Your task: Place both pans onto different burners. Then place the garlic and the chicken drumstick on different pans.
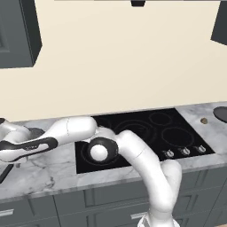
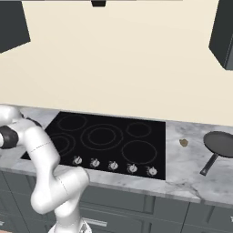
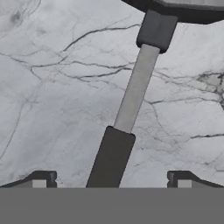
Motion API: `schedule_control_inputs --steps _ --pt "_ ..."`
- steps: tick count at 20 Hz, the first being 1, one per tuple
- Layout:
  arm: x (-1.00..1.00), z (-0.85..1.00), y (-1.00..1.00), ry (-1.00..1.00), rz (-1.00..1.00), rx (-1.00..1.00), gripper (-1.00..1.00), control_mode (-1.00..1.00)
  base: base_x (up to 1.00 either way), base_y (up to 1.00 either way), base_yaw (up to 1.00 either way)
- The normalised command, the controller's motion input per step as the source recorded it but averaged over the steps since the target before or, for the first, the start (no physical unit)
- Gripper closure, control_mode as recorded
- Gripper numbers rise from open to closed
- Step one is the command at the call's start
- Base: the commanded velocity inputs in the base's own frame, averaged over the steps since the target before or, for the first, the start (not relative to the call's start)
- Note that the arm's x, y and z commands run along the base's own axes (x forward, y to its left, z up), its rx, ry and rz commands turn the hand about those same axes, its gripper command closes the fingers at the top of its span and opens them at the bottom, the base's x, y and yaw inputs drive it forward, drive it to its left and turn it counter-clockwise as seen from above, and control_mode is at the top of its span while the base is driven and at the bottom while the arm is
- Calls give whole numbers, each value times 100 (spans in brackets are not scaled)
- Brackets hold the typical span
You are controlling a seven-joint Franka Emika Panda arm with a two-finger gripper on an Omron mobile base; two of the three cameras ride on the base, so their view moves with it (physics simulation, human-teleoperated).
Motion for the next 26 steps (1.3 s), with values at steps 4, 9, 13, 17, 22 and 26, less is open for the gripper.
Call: schedule_control_inputs --steps 4,9,13,17,22,26 --pt "1 -14 16 0 -1 0 -100 -100 0 0 0" --pt "0 -11 3 0 0 0 -100 -100 0 0 0" --pt "0 -16 0 0 0 0 -100 -100 0 0 0" --pt "0 -20 0 1 0 0 -100 -100 0 0 0" --pt "0 -16 0 2 0 0 -100 -100 0 0 0" --pt "0 -5 0 0 0 0 100 -100 0 0 0"
